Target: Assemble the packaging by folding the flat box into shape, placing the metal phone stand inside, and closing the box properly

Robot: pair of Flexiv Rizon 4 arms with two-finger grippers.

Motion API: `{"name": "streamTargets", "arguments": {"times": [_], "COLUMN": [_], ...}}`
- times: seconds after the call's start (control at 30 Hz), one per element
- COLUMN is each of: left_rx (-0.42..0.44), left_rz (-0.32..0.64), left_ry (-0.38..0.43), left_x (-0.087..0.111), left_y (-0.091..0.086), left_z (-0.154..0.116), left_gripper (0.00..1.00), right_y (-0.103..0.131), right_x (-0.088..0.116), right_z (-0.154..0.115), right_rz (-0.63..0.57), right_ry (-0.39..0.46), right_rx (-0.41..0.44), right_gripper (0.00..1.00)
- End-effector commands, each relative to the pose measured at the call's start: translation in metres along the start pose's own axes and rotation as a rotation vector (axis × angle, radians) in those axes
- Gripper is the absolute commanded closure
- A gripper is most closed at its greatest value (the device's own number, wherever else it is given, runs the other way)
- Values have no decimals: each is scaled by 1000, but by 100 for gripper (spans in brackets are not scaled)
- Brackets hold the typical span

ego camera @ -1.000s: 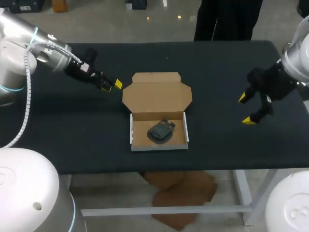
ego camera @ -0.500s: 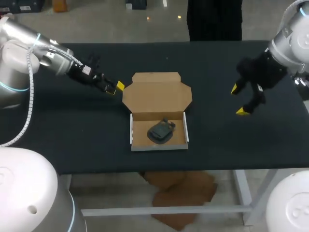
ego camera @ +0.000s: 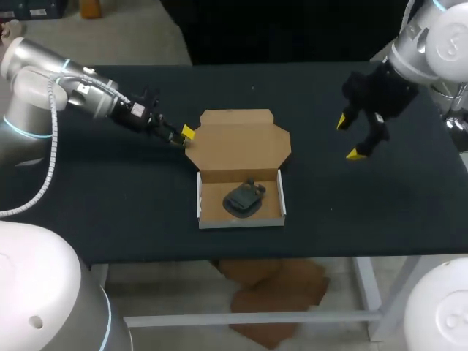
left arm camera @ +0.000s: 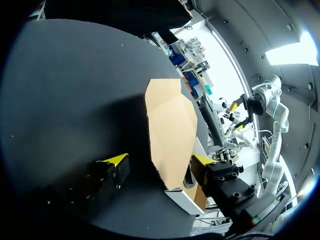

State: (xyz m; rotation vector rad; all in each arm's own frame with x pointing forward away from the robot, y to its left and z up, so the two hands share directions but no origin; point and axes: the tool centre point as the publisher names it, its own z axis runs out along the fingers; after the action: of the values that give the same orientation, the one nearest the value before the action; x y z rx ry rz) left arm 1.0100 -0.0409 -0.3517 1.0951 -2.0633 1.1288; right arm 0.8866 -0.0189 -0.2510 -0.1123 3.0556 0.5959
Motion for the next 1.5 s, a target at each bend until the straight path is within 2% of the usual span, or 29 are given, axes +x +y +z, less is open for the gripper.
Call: {"name": "streamTargets", "arguments": {"times": [0.03,0.47,0.67,0.83,1.0,1.33,1.43,1.5], "left_rx": [-5,-10,-16,-44,-56,-65,-59,-47], "left_rz": [2,4,0,28,56,125,159,178], "left_ry": [54,110,134,195,203,213,223,222], "left_x": [-5,2,6,12,19,31,33,34], "left_y": [-2,-2,-1,2,3,6,8,9], "left_z": [5,21,26,28,30,38,37,37], "left_gripper": [16,22,37,41,43,58,60,71], "right_y": [7,16,19,19,20,24,24,25], "right_x": [-14,-40,-48,-53,-55,-58,-58,-58], "right_z": [4,10,12,13,14,14,14,13], "right_rz": [-3,6,5,7,3,-5,-6,-7], "right_ry": [63,101,114,119,125,132,132,132], "right_rx": [16,63,83,90,91,98,98,100], "right_gripper": [0,0,0,0,0,0,0,0]}}
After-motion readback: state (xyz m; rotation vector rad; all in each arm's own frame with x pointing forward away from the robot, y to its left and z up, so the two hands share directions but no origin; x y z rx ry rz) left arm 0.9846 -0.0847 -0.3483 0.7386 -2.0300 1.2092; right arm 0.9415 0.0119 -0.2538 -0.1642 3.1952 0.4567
